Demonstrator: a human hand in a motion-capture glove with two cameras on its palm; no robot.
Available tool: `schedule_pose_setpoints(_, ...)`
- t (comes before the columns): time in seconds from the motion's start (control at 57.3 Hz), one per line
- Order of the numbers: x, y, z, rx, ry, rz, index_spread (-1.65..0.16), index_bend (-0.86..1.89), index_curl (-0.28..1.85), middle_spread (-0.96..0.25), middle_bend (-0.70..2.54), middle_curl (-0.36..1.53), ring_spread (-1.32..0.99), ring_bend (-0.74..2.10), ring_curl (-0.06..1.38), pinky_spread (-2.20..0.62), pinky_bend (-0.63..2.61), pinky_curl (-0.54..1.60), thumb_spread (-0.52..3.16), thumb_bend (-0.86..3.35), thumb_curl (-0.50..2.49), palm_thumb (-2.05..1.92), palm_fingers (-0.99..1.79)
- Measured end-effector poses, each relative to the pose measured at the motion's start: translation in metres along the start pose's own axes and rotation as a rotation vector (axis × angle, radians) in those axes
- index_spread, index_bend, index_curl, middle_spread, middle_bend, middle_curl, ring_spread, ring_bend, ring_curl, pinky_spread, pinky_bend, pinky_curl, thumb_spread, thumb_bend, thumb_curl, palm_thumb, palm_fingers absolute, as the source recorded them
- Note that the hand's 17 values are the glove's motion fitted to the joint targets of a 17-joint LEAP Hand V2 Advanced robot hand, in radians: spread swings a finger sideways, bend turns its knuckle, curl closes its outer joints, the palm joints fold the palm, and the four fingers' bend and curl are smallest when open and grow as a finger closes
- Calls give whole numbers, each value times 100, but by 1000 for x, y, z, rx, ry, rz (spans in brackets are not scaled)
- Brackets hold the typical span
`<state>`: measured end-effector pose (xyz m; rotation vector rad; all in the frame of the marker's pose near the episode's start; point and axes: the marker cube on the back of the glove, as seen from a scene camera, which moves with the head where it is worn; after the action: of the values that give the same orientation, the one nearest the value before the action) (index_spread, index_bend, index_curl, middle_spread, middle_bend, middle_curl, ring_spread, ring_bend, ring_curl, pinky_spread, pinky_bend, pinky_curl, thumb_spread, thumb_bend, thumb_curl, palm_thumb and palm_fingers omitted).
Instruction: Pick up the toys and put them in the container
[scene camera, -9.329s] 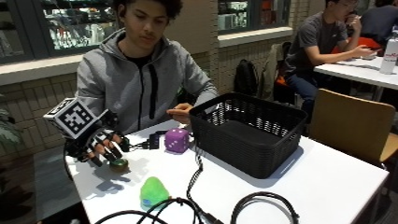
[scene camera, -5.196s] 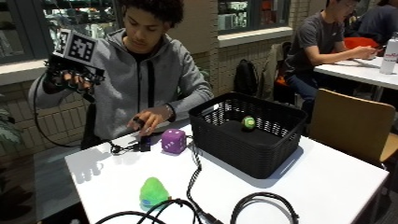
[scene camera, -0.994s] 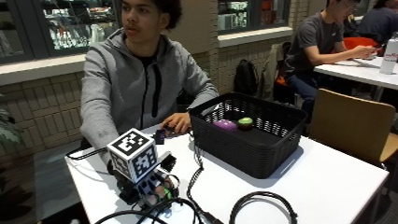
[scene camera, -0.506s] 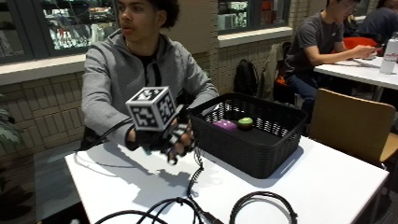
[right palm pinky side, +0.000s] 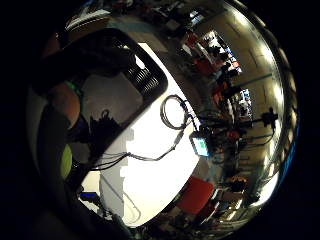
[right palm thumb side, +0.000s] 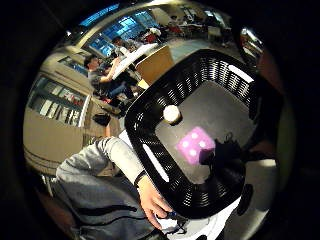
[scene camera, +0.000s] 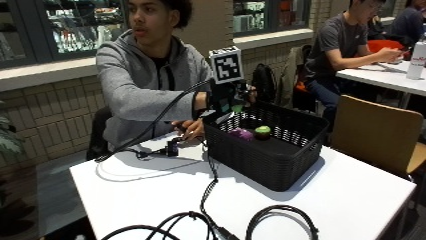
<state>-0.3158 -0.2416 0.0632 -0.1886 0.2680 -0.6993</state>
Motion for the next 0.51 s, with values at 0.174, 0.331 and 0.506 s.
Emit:
schedule_pose_setpoints(0.174,-10,-14,8,-36,-48,-22,-24,72,87,-32,49,115,-47,117,84,-40,120,56,154,41,83,79,55)
schedule_pose_setpoints(0.331,-4,-9,13,-50,-87,7,-25,72,91,-30,37,111,-41,100,82,-35,117,56,156,33,75,61,17)
schedule_pose_setpoints(0.506,13,16,14,-75,-125,36,-30,39,72,-13,14,91,-22,44,63,-10,100,47,140,8,57,29,-29)
